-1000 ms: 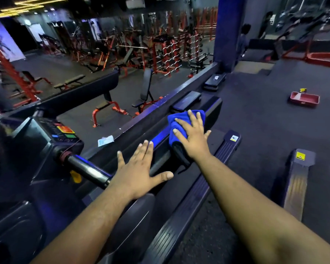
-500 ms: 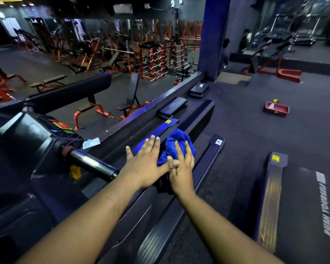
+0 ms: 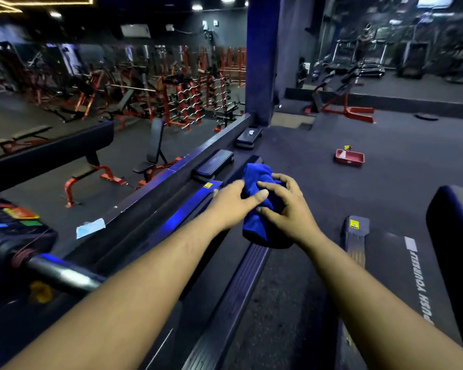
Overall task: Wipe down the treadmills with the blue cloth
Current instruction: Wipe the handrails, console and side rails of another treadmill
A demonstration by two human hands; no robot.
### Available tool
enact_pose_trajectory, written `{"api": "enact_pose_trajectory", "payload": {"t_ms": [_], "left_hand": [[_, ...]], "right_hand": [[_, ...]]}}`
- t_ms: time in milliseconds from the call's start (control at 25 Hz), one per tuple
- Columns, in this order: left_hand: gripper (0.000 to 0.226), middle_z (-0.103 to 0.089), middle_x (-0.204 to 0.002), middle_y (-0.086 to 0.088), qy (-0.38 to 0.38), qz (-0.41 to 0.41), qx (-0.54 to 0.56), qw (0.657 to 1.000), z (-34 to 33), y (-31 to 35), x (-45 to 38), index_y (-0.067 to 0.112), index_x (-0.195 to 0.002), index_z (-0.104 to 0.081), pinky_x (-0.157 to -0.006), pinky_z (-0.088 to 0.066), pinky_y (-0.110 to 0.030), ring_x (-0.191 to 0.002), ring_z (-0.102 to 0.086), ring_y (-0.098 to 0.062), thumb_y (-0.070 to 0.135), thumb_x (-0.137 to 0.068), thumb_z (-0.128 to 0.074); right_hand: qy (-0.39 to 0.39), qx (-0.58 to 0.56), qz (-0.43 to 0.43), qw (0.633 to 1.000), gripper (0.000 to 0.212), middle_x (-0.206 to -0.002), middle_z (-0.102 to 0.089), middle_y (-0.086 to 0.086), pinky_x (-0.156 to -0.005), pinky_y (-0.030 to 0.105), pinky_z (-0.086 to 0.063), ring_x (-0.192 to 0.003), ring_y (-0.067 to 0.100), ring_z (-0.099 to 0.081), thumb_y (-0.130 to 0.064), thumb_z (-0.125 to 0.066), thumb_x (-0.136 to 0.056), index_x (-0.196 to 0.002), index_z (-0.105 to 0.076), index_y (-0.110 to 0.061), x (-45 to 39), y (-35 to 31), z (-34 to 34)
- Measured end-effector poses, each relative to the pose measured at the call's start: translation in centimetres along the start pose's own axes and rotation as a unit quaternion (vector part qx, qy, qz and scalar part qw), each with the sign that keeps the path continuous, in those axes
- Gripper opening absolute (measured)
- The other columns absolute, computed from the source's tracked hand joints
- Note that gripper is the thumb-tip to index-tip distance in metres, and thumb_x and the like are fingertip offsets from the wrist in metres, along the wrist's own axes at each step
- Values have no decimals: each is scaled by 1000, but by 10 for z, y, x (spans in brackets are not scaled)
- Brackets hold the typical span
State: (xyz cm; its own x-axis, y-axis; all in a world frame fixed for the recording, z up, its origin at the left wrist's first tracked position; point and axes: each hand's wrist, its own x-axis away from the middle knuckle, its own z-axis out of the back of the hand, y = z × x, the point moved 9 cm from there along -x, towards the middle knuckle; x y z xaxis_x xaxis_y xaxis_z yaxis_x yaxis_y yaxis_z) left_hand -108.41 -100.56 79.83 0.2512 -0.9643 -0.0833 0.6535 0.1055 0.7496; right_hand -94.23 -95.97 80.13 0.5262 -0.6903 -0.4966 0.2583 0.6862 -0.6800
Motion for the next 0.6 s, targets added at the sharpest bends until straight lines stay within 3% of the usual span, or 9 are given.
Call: {"api": "enact_pose_trajectory", "payload": {"t_ms": [80,280,360,440,520,600], "left_hand": [[42,-69,-85,5,24,9,126,992,-25,13,-51,24,-90,-60,-87,-54,-52,-84,-66,-20,61,-72,-69],[39,-70,-87,-8,87,54,276,956,-82,44,-157,10,-99,-62,-76,-56,-44,-75,-64,-27,36,-69,-61],[27,-73,-95,-6,63,76,347,933,-114,49,-201,19,-99,-66,-85,-56,-45,-88,-68,-27,27,-74,-57],[17,-73,-102,-2,35,96,383,918,-147,53,-238,24,-92,-67,-95,-53,-47,-103,-67,-27,23,-79,-55],[12,-70,-97,-2,13,111,406,907,-176,56,-268,21,-87,-64,-97,-49,-43,-100,-64,-24,16,-84,-53],[17,-68,-98,-6,-10,113,432,895,-196,61,-296,17,-94,-64,-101,-47,-46,-101,-63,-27,14,-82,-53]], "right_hand": [[-11,-2,15,1000,59,-143,-38,-1,-116,41,-34,-138,12,-36,-21,-82,-77,-130,-59,-32,-29,34,29],[-26,-38,-3,999,70,-150,-29,-5,-117,29,-28,-144,5,-27,-32,-85,-74,-137,-54,-32,-92,120,97],[12,-97,-93,991,69,-153,-29,-7,-116,28,-29,-141,6,-32,-39,-78,-81,-142,-46,-36,-115,171,126],[38,-168,-233,957,69,-155,-33,-7,-112,35,-35,-134,8,-40,-51,-65,-88,-149,-34,-39,-127,232,138],[19,-200,-345,917,78,-152,-39,-6,-108,40,-41,-125,12,-46,-64,-54,-90,-155,-21,-35,-129,285,131],[15,-209,-399,893,87,-148,-41,-9,-109,44,-41,-127,16,-46,-73,-51,-85,-155,-21,-33,-129,322,128]]}}
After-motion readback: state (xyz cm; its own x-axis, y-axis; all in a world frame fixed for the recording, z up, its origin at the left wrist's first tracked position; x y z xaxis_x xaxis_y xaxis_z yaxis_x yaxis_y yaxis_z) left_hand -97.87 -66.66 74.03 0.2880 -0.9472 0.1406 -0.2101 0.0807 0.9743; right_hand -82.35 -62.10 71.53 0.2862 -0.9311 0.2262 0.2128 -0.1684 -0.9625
